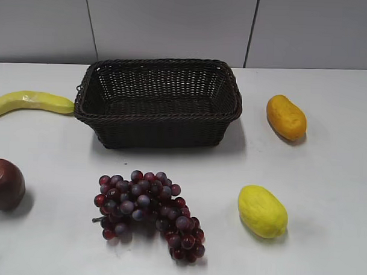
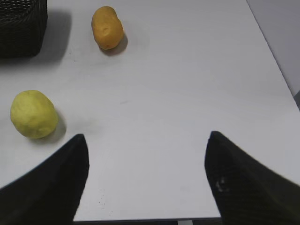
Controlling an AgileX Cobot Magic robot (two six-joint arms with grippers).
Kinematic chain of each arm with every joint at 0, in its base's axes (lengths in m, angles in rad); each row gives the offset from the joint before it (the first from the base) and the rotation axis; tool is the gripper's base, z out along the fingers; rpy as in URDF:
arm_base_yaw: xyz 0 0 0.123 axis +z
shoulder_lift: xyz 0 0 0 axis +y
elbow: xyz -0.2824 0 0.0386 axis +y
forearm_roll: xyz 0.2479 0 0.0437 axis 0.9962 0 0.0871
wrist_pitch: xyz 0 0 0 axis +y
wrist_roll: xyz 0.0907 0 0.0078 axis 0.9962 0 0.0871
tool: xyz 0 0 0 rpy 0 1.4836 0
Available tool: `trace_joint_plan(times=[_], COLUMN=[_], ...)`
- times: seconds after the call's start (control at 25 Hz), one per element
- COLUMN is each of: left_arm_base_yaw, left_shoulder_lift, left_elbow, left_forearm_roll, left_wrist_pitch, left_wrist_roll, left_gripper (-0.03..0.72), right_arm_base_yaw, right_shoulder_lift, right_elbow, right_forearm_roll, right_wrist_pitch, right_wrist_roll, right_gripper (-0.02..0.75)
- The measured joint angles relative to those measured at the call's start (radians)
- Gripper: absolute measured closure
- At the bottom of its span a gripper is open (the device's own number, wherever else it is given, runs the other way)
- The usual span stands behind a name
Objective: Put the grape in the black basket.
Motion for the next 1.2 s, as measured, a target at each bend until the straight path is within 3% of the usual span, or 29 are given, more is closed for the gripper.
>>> trace_joint_plan(times=[0.76, 0.88, 1.2], left_arm_base_yaw=[0.000, 0.000, 0.000], left_shoulder_lift=[0.000, 0.000, 0.000], left_elbow=[0.000, 0.000, 0.000], left_forearm_roll=[0.000, 0.000, 0.000], left_wrist_pitch=[0.000, 0.000, 0.000], left_wrist_roll=[0.000, 0.000, 0.000], left_gripper=[0.199, 0.199, 0.199], right_arm_base_yaw=[0.000, 0.000, 0.000], right_shoulder_lift=[0.000, 0.011, 0.189], right_elbow=[-0.004, -0.029, -0.007], right_forearm_roll=[0.004, 0.038, 0.048], right_wrist_pitch=[-0.006, -0.117, -0.585], right_wrist_roll=[0.000, 0.002, 0.002], right_gripper=[0.152, 0.152, 0.152])
